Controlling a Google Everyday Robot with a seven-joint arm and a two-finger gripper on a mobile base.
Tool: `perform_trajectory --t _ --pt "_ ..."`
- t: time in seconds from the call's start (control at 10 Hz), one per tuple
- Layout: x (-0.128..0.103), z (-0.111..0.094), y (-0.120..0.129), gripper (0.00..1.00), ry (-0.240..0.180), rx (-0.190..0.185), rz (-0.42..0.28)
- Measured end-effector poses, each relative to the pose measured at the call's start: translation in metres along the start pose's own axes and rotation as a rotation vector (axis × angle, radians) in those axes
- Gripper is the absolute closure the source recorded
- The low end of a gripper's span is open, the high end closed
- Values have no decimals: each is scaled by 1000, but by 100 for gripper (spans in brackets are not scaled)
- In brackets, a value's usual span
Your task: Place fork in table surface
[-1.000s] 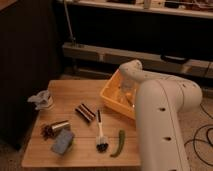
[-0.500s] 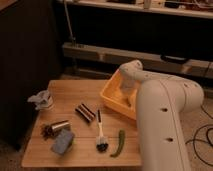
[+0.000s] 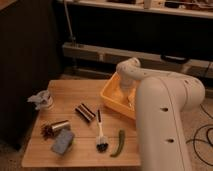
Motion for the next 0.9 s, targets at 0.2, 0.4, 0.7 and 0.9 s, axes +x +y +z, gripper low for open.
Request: perform_trajectory --t 0.2,0.4,0.7,0.9 --pt "-4 -32 -2 100 -18 17 28" --pt "-7 -66 -7 100 -38 30 55" --pt "-14 -113 -5 100 -58 54 94" --pt "-16 -137 -3 100 -72 28 106"
